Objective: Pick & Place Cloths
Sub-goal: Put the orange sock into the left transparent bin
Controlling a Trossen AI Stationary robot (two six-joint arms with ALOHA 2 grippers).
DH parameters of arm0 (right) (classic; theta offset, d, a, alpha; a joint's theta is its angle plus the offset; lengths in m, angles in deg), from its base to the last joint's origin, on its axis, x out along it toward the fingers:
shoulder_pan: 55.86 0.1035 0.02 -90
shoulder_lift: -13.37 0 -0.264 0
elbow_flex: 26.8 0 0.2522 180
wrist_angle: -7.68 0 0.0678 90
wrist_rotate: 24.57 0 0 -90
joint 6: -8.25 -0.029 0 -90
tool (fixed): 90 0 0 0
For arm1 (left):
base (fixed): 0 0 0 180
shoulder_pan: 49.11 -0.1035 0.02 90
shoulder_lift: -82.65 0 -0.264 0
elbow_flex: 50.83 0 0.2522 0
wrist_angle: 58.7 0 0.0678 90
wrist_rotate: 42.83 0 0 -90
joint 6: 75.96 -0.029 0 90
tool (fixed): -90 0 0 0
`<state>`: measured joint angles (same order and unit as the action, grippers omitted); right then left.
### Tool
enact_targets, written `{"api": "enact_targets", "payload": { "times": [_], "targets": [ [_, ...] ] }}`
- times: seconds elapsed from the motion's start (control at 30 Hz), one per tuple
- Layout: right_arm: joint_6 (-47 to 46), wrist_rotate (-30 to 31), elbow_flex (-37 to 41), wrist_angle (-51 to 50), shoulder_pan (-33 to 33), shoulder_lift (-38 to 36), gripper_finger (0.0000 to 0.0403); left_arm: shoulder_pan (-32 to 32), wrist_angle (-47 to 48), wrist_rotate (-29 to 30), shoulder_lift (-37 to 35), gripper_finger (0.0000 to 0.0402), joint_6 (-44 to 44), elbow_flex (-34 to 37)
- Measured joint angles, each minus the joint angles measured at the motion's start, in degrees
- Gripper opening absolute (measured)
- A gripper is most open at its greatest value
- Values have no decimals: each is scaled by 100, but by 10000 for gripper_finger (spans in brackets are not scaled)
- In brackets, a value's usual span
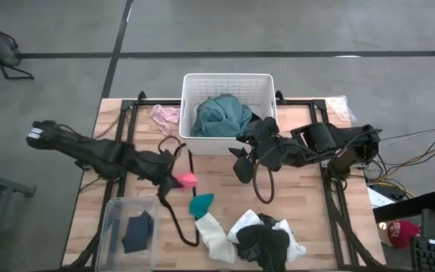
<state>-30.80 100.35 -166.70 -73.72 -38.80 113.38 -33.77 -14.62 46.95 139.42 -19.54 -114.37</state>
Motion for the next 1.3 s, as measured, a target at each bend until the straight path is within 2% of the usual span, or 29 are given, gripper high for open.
{"api": "enact_targets", "payload": {
  "times": [0.13,0.33,0.47,0.63,0.93,1.13,1.3],
  "targets": [
    [-13,12,26,19,-30,0,183,17,1006,-506,-168,9,-51,-777],
    [-27,24,99,31,-121,-2,173,57,1938,-1886,-82,10,83,-1851],
    [-58,24,210,31,-194,-2,166,154,2366,-2818,72,14,468,-2321],
    [-258,20,403,49,-237,-4,156,679,3260,-3685,340,11,1006,-2531],
    [-479,17,624,62,-252,-4,137,1574,3381,-3918,906,16,1117,-2237],
    [-523,-19,604,71,-250,-4,127,1731,3293,-3977,1279,25,771,-1916],
    [-643,-24,602,68,-250,-4,120,1737,3259,-3921,1482,58,746,-1667]
  ]
}}
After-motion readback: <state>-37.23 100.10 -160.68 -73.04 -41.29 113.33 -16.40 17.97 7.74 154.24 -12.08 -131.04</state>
